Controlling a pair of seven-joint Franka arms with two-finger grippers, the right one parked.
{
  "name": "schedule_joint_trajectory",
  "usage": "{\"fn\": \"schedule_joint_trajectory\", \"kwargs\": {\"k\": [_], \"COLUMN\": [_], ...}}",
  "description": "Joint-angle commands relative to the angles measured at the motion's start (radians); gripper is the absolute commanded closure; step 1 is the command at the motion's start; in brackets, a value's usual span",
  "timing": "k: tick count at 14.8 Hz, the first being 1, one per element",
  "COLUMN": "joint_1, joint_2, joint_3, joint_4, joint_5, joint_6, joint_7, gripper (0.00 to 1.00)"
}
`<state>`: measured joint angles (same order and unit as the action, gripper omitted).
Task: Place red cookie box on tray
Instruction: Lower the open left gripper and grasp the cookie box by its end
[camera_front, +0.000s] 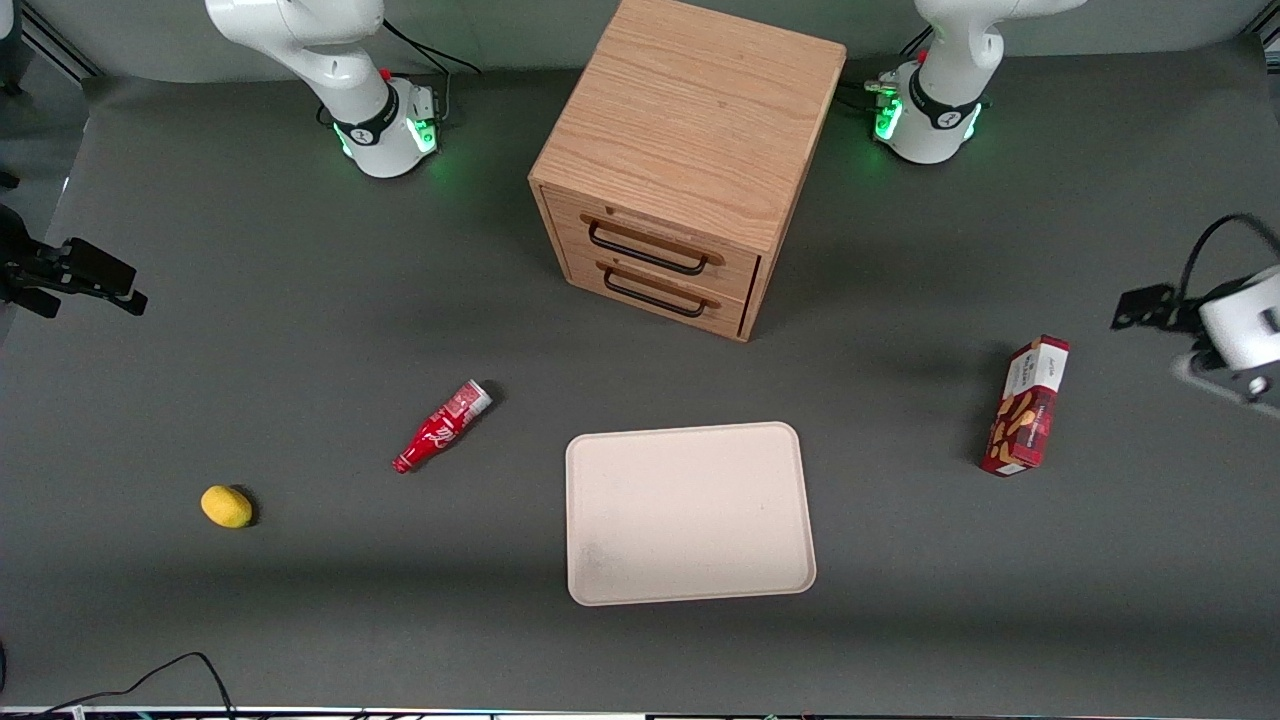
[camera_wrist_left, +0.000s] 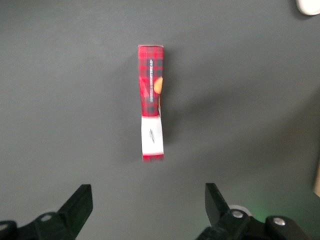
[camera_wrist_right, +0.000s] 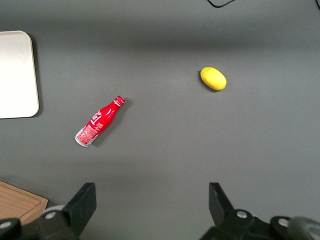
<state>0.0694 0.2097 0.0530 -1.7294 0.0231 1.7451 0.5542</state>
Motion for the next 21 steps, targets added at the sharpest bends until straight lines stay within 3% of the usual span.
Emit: {"fn": "schedule_joint_trajectory", "kwargs": {"k": [1,10,11,12,13,21], "joint_1": [0.001,0.001,0.001,0.001,0.001,0.01], "joint_2": [0.015,0.158,0.178,0.189,0.2,0.185], "joint_3": [0.001,0.001,0.001,0.001,0.002,0.017], "joint_4": [-0.185,-0.371,-0.372,-0.371,-0.371,-0.349], "joint_5": [-0.008,-0.008,-0.009,-0.031,-0.058,-0.078], "joint_6": [0.234,0.652,0.68,0.691,0.692,0.659], "joint_7": [0.05,0.09,0.09,0.09,0.09,0.137], "gripper": [0.0,0.0,0.09,0.59,0.98,1.0]}}
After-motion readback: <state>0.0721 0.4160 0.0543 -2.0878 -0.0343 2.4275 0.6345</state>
